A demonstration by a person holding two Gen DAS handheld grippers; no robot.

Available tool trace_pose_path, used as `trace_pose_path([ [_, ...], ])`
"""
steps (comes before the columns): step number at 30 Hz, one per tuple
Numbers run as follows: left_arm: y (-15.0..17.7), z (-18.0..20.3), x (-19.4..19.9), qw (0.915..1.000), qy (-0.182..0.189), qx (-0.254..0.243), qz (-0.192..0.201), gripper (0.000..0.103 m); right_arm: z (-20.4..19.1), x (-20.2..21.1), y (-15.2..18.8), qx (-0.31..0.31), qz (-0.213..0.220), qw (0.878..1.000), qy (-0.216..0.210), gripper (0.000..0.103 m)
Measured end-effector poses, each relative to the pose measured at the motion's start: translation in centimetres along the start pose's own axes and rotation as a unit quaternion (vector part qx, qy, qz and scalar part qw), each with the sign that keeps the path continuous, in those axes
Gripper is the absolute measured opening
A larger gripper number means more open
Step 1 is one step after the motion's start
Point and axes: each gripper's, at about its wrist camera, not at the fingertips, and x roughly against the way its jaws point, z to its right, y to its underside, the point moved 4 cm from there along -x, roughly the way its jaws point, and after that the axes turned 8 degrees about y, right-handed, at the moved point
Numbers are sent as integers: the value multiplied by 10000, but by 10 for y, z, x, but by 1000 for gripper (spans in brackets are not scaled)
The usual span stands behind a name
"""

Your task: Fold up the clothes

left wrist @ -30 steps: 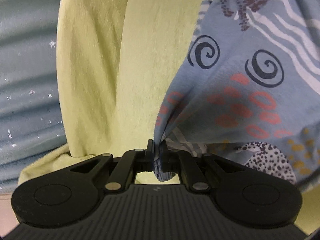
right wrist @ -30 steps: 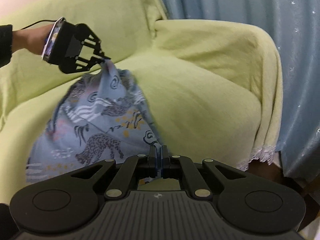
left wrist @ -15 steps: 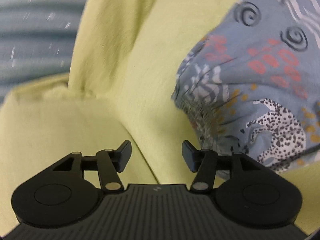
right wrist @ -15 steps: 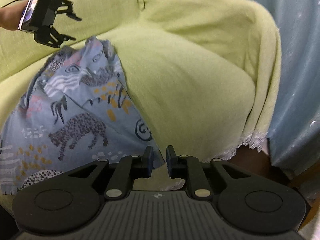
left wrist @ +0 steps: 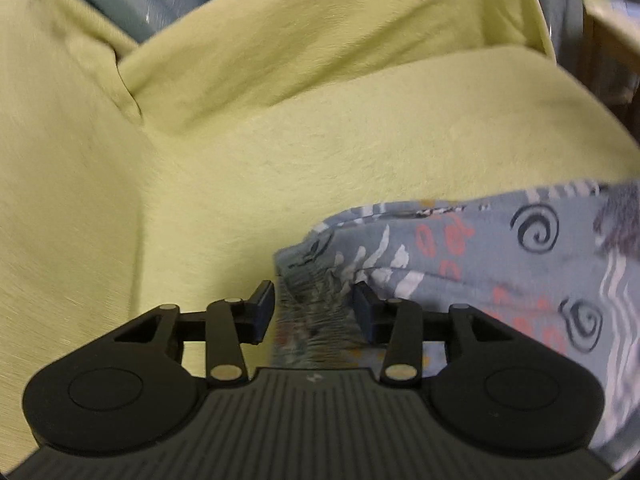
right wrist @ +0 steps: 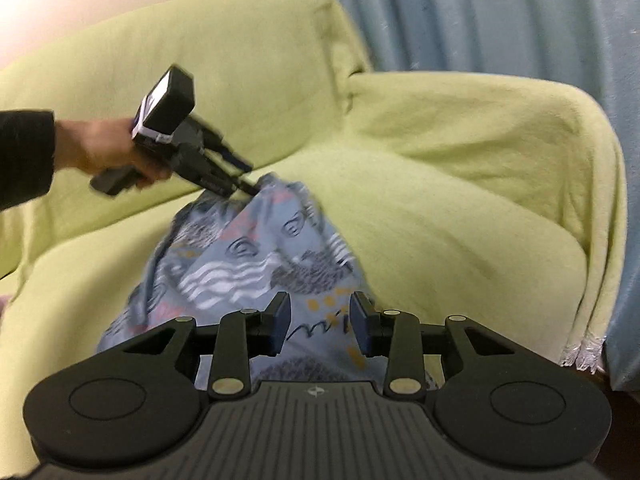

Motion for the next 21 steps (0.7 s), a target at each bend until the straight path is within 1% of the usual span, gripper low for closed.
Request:
trace_pose_path([
  [1, 1, -1, -2, 9999, 122, 117, 21, 29, -1, -2, 4, 7, 15, 10000, 29, 37],
  [2, 3, -1, -4, 9994, 244, 234, 42, 23, -1, -4, 7, 17, 27, 10000, 59, 37],
  [3, 4, -2, -6, 9987, 366, 351, 63, 20, 0, -5, 7, 44, 27, 9999, 93, 37],
  [5, 4, -1, -4, 9989, 351, 312, 92, 19, 2, -9, 6, 86, 11, 9998, 161, 39],
  [7, -2, -2, 5, 9991, 144, 261, 300, 19, 9, -15, 9, -17, -183, 9996, 222, 39],
  [9, -11, -6, 16, 9981, -162, 211, 556, 19, 14, -18, 11, -137, -221, 9993, 254, 39],
  [12, -7, -9, 24, 9976, -349, 278, 534, 19, 22, -22, 13, -308, -274, 9987, 301, 39],
  [14, -4, -10, 28, 9970, -474, 322, 519, 19, 21, -22, 15, -286, -288, 9987, 299, 42],
  [18, 3, -14, 38, 9953, -722, 412, 488, 26, 16, -24, 17, -169, -349, 9989, 251, 44],
  [19, 4, -15, 40, 9948, -784, 434, 480, 34, 15, -26, 18, -146, -375, 9989, 242, 47],
  [21, 7, -17, 45, 9936, -909, 478, 465, 46, 15, -28, 19, -138, -437, 9987, 225, 48],
])
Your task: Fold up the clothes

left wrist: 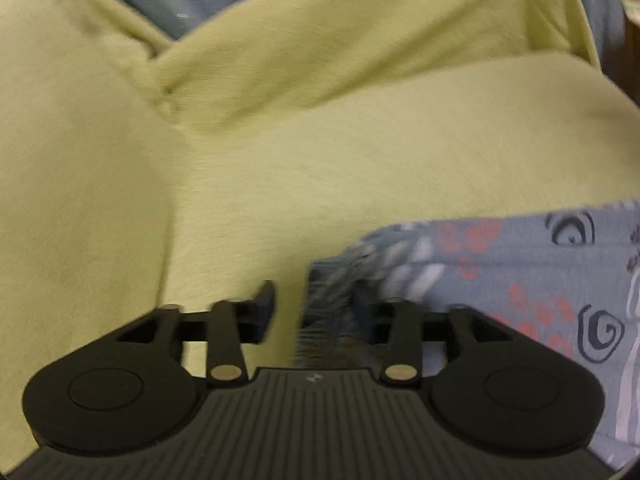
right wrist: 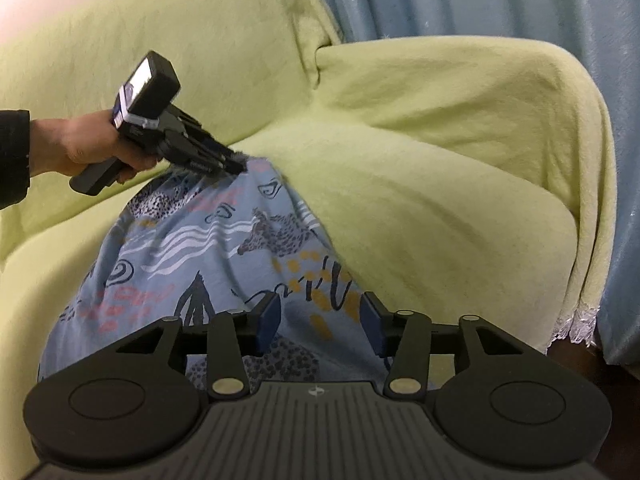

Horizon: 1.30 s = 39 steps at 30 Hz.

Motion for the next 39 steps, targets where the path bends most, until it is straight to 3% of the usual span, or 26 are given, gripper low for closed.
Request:
trace_pose_path([
  [3, 4, -4, 7, 9998, -191, 56, -19, 58, 2, -3, 0, -52, -49, 10000, 5, 48],
  [4, 5, -6, 9, 9996, -254, 75, -26, 55, 3, -4, 0, -75, -57, 10000, 6, 48],
  [8, 35, -20, 41, 9950, -147, 982, 88, 55, 3, -3, -2, -90, -8, 10000, -20, 49],
  [11, 57, -15, 41, 9883, 222, 1511, 23, 54, -2, -3, -2, 1, 9, 10000, -59, 49],
  [12, 62, -14, 37, 9869, 288, 1587, -7, 47, -3, -3, -2, 44, 7, 10000, -70, 49],
  [13, 66, -17, 33, 9859, 235, 1657, -31, 28, -4, -3, -2, 85, 3, 9999, -80, 49],
  [14, 70, -20, 29, 9848, 180, 1726, -54, 21, -5, -4, -2, 110, -9, 9999, -84, 49],
  [17, 82, -30, 18, 9815, -3, 1909, -142, 23, -6, -6, -2, 121, -29, 9999, -44, 49],
  [19, 85, -27, 18, 9828, -65, 1842, -103, 28, -5, -8, -2, 114, -40, 9999, -7, 50],
  [25, 84, -24, 37, 9829, -120, 1837, 101, 29, -10, -11, -2, 181, -42, 9998, -16, 50],
  [30, 53, -15, 49, 9837, 104, 1727, 491, 29, -10, -10, -3, 217, 8, 9998, -36, 50],
  [39, 9, 6, -28, 9931, 431, 1088, 107, 29, -1, -12, -2, 93, -26, 9999, 49, 51],
])
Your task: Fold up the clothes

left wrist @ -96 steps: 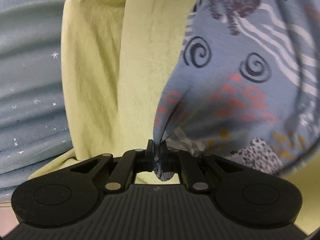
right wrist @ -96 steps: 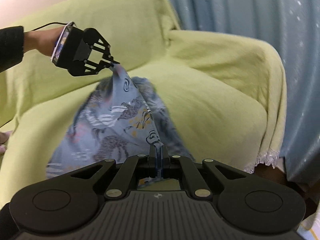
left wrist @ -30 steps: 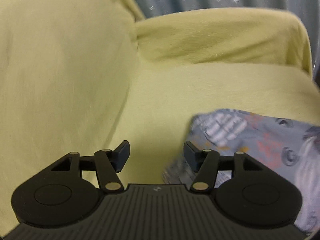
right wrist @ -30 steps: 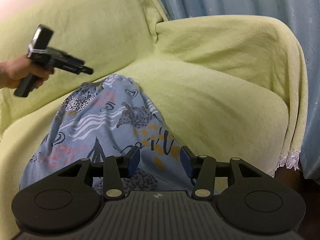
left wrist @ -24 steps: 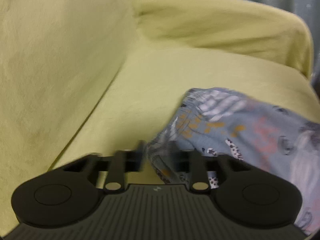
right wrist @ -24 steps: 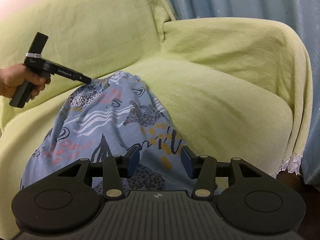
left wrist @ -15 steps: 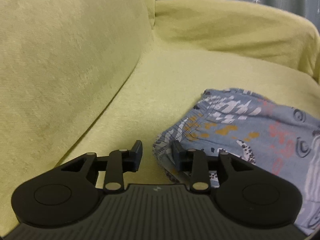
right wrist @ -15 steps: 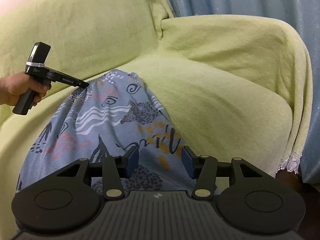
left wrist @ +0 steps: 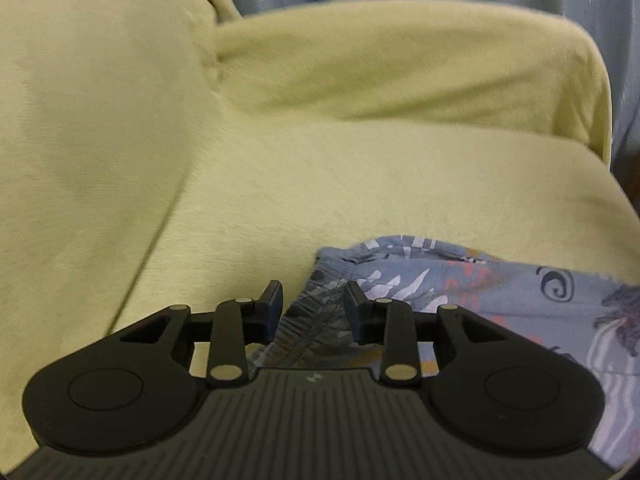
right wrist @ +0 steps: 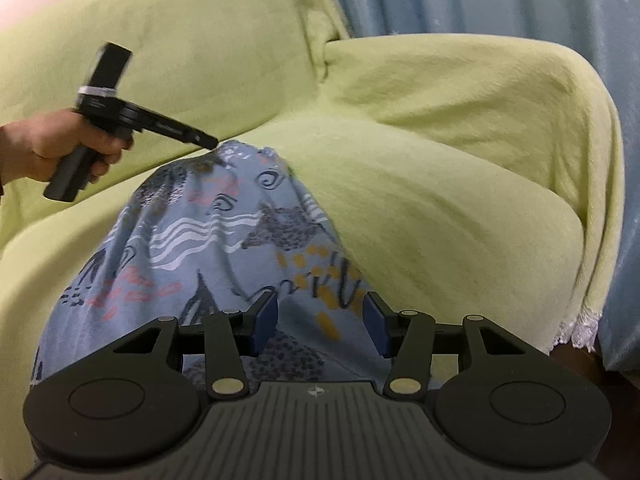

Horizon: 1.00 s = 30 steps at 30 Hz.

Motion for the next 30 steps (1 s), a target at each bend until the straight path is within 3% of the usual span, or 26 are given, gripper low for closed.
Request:
trace_pose_path([
  [2, -4, 1, -3, 9999, -52, -70, 80, 26, 6, -1, 0, -132, -1, 9999, 31, 58],
  [4, -7, 1, -6, 9997, -103, -140, 160, 2, 11, -1, 1, -258, -7, 9997, 42, 60],
  [5, -9, 2, -7, 9996, -129, -175, 201, 0, 12, -3, 2, -293, -57, 9996, 10, 60],
  [10, -18, 1, -14, 9987, -263, -287, 339, 0, 13, -9, 2, -264, -113, 9996, -46, 60],
  [12, -19, 0, -13, 9993, -91, -239, 267, 0, 12, -10, 2, -221, -88, 9997, -67, 60],
  [14, -19, 0, -15, 9994, 306, -111, 78, 8, 11, -12, 1, -178, -64, 9998, -88, 60],
  [16, -16, 0, -15, 9995, 183, -246, 1, 34, 10, -13, 1, -138, -42, 9998, -109, 60],
  [18, -11, 0, -20, 9993, 235, -263, -154, 34, 9, -13, 1, -134, -50, 9998, -126, 61],
  [22, -8, 7, -23, 9987, 338, -357, -145, 14, 5, -14, 1, -47, -78, 9998, -166, 64],
  [24, -8, 12, -23, 9983, 389, -415, -86, 13, 3, -16, 1, -25, -76, 9998, -176, 64],
  [28, -23, 0, -13, 9980, 118, -129, 608, 12, 3, -18, -1, 7, -15, 9999, -153, 64],
  [30, -21, 2, -23, 9989, 15, -200, 413, 12, 3, -19, -2, 2, 7, 9999, -143, 64],
])
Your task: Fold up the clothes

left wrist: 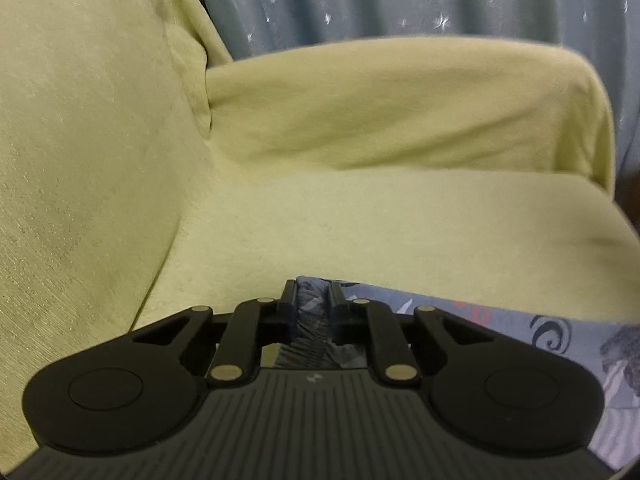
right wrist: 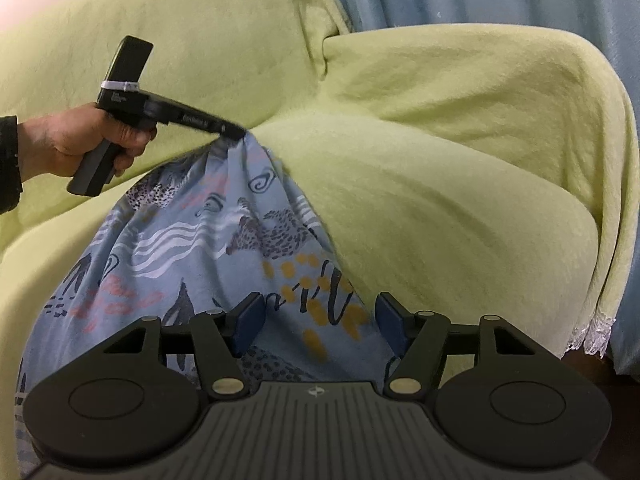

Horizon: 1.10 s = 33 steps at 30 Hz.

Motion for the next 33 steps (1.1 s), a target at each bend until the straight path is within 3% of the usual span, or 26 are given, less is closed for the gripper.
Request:
trace_pose_path([
  [2, 5, 1, -9, 9997, -75, -38, -239, 15, 0, -2, 1, 12, -42, 10000, -9, 64],
  [4, 10, -1, -14, 9991, -189, 5, -368, 27, 0, -3, 2, 18, -98, 9999, -21, 64],
  [6, 10, -5, -7, 9992, -264, 153, -259, 38, 1, -3, 3, 22, -106, 9999, -24, 64],
  [12, 15, -6, 56, 9975, -454, 425, 348, 39, 12, -2, 4, -210, -134, 9997, -51, 64],
  [15, 25, 5, 97, 9939, -567, 671, 661, 41, 18, 3, 4, -208, -36, 9997, 156, 64],
  [25, 105, 93, 193, 9913, -353, 1110, 608, 46, 36, 18, 1, -186, 305, 9960, 821, 64],
  [33, 175, 181, 250, 9926, -446, 1119, 175, 48, -16, 68, -8, 663, 1119, 9912, 228, 64],
])
